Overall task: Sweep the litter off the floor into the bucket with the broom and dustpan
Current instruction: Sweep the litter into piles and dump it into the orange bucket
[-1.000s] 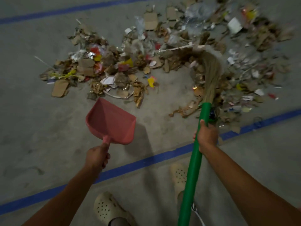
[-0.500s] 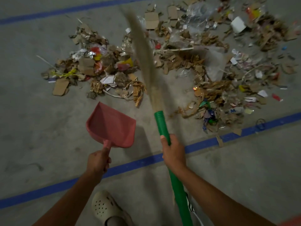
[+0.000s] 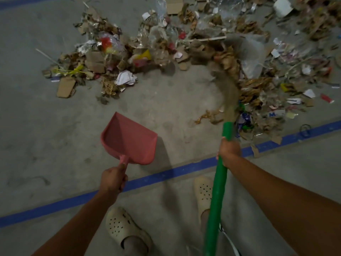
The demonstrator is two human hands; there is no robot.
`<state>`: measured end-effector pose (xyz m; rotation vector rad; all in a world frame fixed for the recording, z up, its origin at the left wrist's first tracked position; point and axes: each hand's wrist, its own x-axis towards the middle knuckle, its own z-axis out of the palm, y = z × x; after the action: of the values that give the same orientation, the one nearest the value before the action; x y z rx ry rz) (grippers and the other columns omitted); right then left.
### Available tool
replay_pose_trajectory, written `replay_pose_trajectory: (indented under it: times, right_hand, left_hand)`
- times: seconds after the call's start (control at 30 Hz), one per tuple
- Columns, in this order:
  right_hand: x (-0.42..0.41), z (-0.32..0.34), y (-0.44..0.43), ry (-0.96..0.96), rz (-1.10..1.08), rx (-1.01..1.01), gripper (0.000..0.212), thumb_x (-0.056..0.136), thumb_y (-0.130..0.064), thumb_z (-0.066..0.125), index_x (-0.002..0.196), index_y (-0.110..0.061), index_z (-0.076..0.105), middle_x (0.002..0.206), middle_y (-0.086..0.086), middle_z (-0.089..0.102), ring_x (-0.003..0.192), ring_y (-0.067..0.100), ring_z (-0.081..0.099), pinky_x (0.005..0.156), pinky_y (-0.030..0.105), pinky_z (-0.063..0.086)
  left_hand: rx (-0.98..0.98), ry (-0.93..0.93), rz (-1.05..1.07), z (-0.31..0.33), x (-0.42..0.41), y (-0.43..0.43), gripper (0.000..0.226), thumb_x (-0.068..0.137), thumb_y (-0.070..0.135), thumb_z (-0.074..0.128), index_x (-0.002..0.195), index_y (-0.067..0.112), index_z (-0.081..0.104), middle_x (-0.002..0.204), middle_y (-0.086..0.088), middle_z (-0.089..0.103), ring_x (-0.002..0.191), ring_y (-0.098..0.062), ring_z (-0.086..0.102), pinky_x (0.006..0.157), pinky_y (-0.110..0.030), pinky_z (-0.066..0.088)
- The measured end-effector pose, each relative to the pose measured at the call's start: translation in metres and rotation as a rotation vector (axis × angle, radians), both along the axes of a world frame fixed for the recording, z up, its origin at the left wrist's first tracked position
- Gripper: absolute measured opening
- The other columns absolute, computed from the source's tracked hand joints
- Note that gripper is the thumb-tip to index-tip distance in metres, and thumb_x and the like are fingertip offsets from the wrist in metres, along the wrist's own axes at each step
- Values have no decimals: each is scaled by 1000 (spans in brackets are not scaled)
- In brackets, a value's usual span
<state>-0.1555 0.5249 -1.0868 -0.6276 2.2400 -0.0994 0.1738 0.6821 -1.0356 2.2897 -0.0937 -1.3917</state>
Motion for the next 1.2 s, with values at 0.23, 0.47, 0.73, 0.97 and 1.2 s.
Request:
replay_pose_trajectory:
  times: [0.23,0.47,0.73,0.97,1.2]
  right_hand:
    - [-14,88,20,-129,-152,-310,34,105,-35,49,86,-8,58,68,12,61,48,23,54,51,35,49]
    - [25,113,50,-181,-101,-386,30,104,-40,49,94,-14,59,71,11,65,46,20,55,47,33,49]
    - [40,119,88,-146,301,10,34,99,-50,51,90,-18,61,82,11,70,73,32,70,69,44,60]
    - [23,147,83,-106,47,247,38,103,-33,54,108,4,63,72,16,64,53,27,62,50,31,53]
    - [12,236,50,-166,-228,41,34,104,-29,53,92,2,57,70,19,58,54,26,55,52,36,49]
  left_hand:
    - [-45,24,-2,20,-13,-29,49,99,42,58,80,-2,62,67,-17,57,43,-19,38,39,-21,26]
    - [-91,27,-33,50,-9,-42,53,96,47,62,71,0,61,64,-17,57,38,-17,37,38,-20,24]
    - [-72,17,-10,76,6,-26,58,94,53,62,73,-1,59,52,-9,52,34,-15,35,35,-19,24]
    - [-86,48,25,105,14,-10,42,99,39,58,80,1,59,64,-14,55,39,-16,36,36,-20,24]
    - [-87,67,10,175,29,-9,44,99,39,57,78,1,60,60,-11,54,35,-14,37,37,-20,25]
